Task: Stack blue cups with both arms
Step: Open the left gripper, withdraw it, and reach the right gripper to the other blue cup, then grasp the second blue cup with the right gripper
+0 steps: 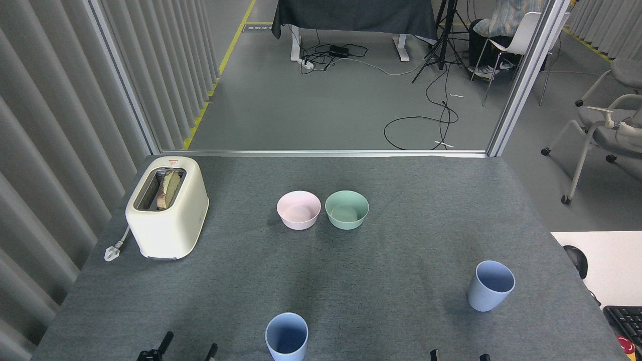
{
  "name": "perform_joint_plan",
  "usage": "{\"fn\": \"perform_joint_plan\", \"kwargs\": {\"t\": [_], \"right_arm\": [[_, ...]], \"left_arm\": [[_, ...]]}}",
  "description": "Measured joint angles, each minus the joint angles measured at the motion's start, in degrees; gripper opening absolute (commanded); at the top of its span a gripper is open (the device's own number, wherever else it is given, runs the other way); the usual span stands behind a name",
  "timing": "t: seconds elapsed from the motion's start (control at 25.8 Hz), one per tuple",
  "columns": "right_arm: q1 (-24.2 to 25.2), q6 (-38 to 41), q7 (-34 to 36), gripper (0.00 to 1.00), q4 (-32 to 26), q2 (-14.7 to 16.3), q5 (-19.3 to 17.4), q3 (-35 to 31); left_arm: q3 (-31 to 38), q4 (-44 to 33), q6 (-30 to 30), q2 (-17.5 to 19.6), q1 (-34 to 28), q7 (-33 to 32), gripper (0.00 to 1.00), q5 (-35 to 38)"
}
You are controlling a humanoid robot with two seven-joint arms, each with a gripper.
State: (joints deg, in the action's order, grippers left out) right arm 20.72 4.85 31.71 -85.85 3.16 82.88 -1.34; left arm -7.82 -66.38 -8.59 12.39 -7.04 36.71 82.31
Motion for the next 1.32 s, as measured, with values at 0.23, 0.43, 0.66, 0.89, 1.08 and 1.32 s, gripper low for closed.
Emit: {"fn": "perform_joint_plan", "kwargs": {"t": [0.23,0.43,0.66,0.89,1.08,1.32], "right_arm": [[-0.7,-1.93,-0.06,1.0,0.5,-0.53,1.01,-0.28],[-2.81,-8.4,-1.53,1.0,2.07,-1.29,1.35,-1.24],[-9.51,-9.98,-3.86,1.0,7.99,-0.11,1.33,-6.28],[-16.11,-8.24,-5.94,1.0,15.23,3.45,1.18,-7.68],[-21.58,-7.99,-6.24,1.0,21.58,4.08,1.19,-7.5],[-26.88,-7.88,-6.38,1.0,27.75,4.29,1.21,-7.39]], "left_arm": [[6.26,8.37,1.03,1.17,6.18,-0.56,1.0,-5.8],[9.87,12.05,1.62,1.35,9.06,-0.69,1.0,-7.7],[10.51,12.38,1.7,1.18,9.71,-0.8,1.0,-8.37],[10.54,12.3,1.6,1.29,9.76,-0.81,1.0,-8.35],[10.54,12.51,1.62,1.39,9.76,-0.81,1.0,-8.31],[10.54,12.59,1.66,1.41,9.75,-0.77,1.0,-8.31]]}}
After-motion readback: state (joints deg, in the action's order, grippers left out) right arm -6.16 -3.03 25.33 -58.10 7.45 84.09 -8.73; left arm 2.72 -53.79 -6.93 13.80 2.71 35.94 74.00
